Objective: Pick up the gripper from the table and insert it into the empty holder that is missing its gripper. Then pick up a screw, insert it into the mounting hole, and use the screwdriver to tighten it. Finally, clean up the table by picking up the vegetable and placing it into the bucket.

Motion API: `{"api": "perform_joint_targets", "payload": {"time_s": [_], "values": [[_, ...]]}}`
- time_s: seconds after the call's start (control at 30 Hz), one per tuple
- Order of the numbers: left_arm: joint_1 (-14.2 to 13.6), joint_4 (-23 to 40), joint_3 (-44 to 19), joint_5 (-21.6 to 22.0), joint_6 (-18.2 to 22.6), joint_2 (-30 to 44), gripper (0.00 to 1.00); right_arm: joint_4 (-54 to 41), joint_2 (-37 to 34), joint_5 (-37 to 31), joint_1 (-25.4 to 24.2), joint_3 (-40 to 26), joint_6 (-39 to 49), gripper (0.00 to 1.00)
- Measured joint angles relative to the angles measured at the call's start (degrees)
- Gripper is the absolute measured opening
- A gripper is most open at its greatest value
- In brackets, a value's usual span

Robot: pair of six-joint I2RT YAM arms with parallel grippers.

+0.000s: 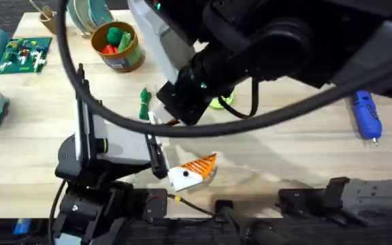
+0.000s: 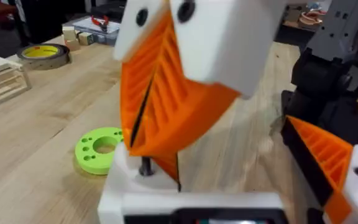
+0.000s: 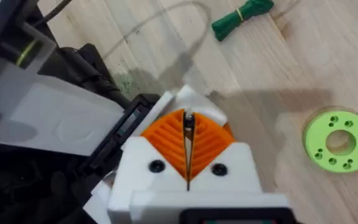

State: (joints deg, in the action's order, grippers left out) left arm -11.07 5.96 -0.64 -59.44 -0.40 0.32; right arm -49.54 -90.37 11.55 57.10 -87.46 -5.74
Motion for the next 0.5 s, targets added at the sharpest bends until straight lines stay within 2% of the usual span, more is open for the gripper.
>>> {"api": "perform_joint_targets", "payload": {"time_s": [0.5], "values": [[0.0, 0.0, 0.0, -0.2, 0.0, 0.0, 0.993, -0.1, 0.0, -0.7, 0.2, 0.0, 0.0, 0.005]]}}
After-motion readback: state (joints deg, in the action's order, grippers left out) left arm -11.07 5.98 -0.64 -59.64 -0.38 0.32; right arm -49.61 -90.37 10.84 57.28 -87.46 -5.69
